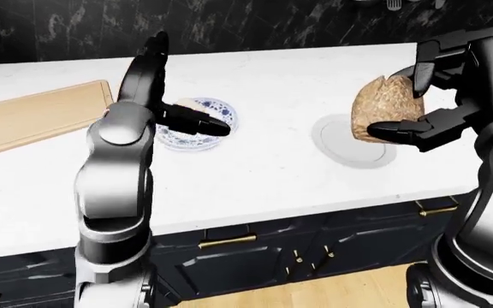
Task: Place all breads on the cutting board.
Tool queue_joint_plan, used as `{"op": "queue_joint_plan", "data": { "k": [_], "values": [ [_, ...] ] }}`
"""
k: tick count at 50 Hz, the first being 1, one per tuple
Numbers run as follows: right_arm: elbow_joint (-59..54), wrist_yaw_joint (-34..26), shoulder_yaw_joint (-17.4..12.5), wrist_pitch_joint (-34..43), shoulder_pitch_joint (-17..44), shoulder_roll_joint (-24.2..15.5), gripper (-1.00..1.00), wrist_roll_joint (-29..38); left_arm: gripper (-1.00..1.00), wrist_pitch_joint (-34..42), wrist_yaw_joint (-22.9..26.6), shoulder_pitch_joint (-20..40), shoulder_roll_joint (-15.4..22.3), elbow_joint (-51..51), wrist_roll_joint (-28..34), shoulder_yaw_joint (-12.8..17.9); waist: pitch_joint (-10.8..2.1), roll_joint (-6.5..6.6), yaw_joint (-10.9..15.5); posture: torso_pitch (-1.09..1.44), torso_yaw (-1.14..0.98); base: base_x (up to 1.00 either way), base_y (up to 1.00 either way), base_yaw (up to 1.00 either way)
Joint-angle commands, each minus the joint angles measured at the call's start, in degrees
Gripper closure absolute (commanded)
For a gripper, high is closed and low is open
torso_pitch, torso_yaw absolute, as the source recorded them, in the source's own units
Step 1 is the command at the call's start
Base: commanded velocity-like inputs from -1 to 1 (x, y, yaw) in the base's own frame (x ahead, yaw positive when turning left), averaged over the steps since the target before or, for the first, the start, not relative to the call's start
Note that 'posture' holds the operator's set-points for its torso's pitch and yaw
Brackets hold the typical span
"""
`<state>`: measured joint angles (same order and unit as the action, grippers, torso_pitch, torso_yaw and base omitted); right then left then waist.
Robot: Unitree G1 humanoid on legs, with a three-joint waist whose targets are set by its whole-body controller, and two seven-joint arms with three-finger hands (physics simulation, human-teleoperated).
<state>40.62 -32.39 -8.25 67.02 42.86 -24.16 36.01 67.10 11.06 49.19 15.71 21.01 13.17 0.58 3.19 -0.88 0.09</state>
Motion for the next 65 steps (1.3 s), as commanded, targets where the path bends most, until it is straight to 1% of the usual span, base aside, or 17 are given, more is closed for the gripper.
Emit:
{"op": "queue_joint_plan", "data": {
  "k": [1, 6, 9, 14, 17, 20, 22, 26, 31, 39, 40, 43, 49, 50, 55, 58, 65],
  "values": [
    [1.40, 0.22, 0.07, -0.87, 2.18, -0.56, 1.00, 1.24, -1.00, -4.07, 2.02, 3.46, 0.17, -0.96, 3.03, 0.77, -1.80, -0.14, 0.03, 0.00, 0.00, 0.00, 0.00, 0.00],
    [0.77, -0.18, 0.39, -1.52, 2.51, 0.13, 1.00, 2.21, -1.00, -8.90, 3.13, 7.27, -1.32, -10.49, 4.64, 2.72, -1.91, -0.33, 0.17, 0.00, 0.00, 0.00, 0.00, 0.00],
    [0.42, -0.12, 0.20, -2.36, 2.29, 0.70, 1.00, 2.36, -1.00, -11.36, 3.17, 8.74, -1.73, -16.29, 4.54, 3.00, -2.02, -0.44, 0.21, 0.00, 0.00, 0.00, 0.00, 0.00],
    [-0.52, 0.18, 0.05, -3.59, 2.22, 1.06, 1.00, 2.38, -1.00, -17.88, 1.59, 10.92, -1.68, -27.16, 4.16, 3.52, -2.29, -0.51, 0.32, 0.00, 0.00, 0.00, 0.00, 0.00],
    [-0.90, 0.34, -0.24, -4.29, 1.99, 1.34, 1.00, 2.19, -1.00, -20.82, 0.51, 11.38, -1.32, -31.31, 4.99, 3.09, -2.45, -0.46, 0.30, 0.00, 0.00, 0.00, 0.00, 0.00],
    [-1.00, 0.60, -0.52, -4.47, 2.15, 1.49, 1.00, 1.83, -1.00, -23.48, -0.48, 12.12, -1.19, -35.53, 5.29, 3.53, -2.56, -0.44, 0.27, 0.00, 0.00, 0.00, 0.00, 0.00],
    [-0.99, 0.62, -0.50, -4.10, 2.50, 1.34, 1.00, 1.77, -1.00, -24.58, -0.57, 11.55, -1.27, -36.61, 5.85, 3.14, -2.58, -0.44, 0.25, 0.00, 0.00, 0.00, 0.00, 0.00],
    [-1.26, 0.86, -0.24, -4.05, 2.72, 1.19, 1.00, 1.73, -1.00, -26.93, -1.34, 11.93, -1.20, -40.31, 5.83, 3.67, -2.64, -0.37, 0.25, 0.00, 0.00, 0.00, 0.00, 0.00],
    [-1.75, 1.32, -0.79, -4.86, 2.39, 0.91, 1.00, 1.43, -1.00, -29.36, -2.38, 12.66, -1.14, -44.07, 6.11, 3.61, -2.68, -0.38, 0.19, 0.00, 0.00, 0.00, 0.00, 0.00],
    [-1.93, 2.20, -1.12, -5.76, 1.21, 1.04, 1.00, 0.91, -1.00, -35.41, -4.87, 15.80, -0.58, -55.23, 5.57, 3.98, -2.73, -0.34, 0.15, 0.00, 0.00, 0.00, 0.00, 0.00],
    [-2.04, 2.27, -1.10, -5.86, 1.18, 1.01, 1.00, 0.88, -0.88, -36.52, -5.20, 16.21, -0.32, -57.02, 5.66, 3.89, -2.75, -0.34, 0.13, 0.00, 0.00, 0.00, 0.00, 0.00],
    [-2.28, 2.64, -1.03, -6.19, 0.98, 1.23, 1.00, 0.79, -0.80, -38.56, -5.47, 16.71, 0.03, -59.86, 5.92, 3.73, -2.79, -0.27, 0.05, 0.00, 0.00, 0.00, 0.00, 0.00],
    [-2.44, 3.15, -0.97, -6.87, 0.46, 1.84, 1.00, 0.58, -0.96, -41.31, -5.61, 17.83, 0.46, -64.23, 6.03, 3.73, -2.83, -0.19, -0.06, 0.00, 0.00, 0.00, 0.00, 0.00],
    [-2.55, 3.30, -1.15, -7.07, 0.35, 1.89, 1.00, 0.44, -0.89, -41.83, -5.71, 18.01, 0.49, -65.02, 6.02, 3.76, -2.84, -0.18, -0.06, 0.00, 0.00, 0.00, 0.00, 0.00],
    [-2.41, 3.37, -1.11, -6.88, 0.19, 1.75, 1.00, 0.25, -0.79, -44.14, -6.71, 19.17, 0.92, -69.07, 6.00, 4.00, -2.93, -0.18, -0.08, 0.00, 0.00, 0.00, 0.00, 0.00],
    [-2.41, 3.57, -1.33, -7.18, -0.17, 1.74, 1.00, 0.02, -0.64, -44.94, -7.23, 19.75, 1.09, -70.49, 6.06, 3.95, -2.96, -0.15, -0.09, 0.00, 0.00, 0.00, 0.00, 0.00],
    [-2.73, 4.32, -1.67, -8.02, -0.96, 1.92, 1.00, -0.64, -0.55, -47.90, -8.08, 20.77, 1.31, -74.59, 6.46, 3.68, -3.03, -0.15, -0.11, 0.00, 0.00, 0.00, 0.00, 0.00]
  ]
}}
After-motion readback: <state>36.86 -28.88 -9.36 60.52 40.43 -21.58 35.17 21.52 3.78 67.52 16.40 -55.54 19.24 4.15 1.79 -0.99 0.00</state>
